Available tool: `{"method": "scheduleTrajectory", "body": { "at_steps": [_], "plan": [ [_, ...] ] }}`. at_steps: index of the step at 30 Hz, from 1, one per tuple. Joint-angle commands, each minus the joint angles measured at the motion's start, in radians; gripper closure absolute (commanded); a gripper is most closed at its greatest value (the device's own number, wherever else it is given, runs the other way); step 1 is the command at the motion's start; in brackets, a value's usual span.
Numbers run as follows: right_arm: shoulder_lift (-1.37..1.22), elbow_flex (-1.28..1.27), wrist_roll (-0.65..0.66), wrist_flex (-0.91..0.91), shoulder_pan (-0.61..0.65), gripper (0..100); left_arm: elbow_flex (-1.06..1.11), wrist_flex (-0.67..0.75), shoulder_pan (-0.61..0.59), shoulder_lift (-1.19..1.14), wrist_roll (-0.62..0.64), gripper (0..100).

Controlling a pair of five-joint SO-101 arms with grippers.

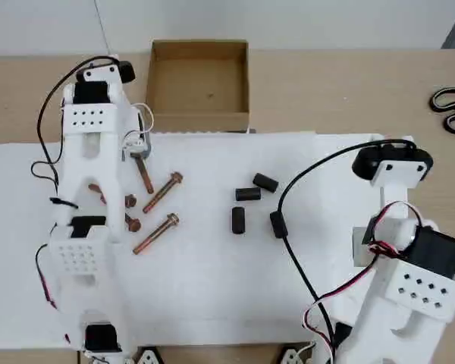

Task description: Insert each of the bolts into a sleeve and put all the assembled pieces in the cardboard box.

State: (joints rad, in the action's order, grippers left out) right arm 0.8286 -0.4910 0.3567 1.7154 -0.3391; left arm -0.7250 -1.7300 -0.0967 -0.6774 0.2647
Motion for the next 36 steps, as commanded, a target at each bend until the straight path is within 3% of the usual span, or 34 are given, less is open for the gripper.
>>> {"method": "scheduleTrajectory", "body": {
  "at_steps": [1, 23, 27, 32, 36],
  "plan": [
    [0.021, 0.005, 0.014, 0.007, -0.015, 99.5, -0.105, -0.017, 0.003, -0.055, 0.006, 86],
    [0.015, 0.005, 0.012, 0.007, -0.010, 99.5, -0.395, -0.011, -0.003, -0.396, 0.006, 88],
    [0.021, 0.006, 0.012, 0.007, -0.008, 99.5, -0.441, -0.021, 0.002, -0.400, -0.009, 100],
    [0.021, 0.029, 0.009, 0.012, -0.007, 99.5, -0.444, -0.025, 0.006, -0.379, -0.023, 100],
    [0.022, 0.077, 0.009, 0.013, -0.005, 99.4, -0.403, -0.026, 0.011, -0.224, -0.023, 100]
  ]
}}
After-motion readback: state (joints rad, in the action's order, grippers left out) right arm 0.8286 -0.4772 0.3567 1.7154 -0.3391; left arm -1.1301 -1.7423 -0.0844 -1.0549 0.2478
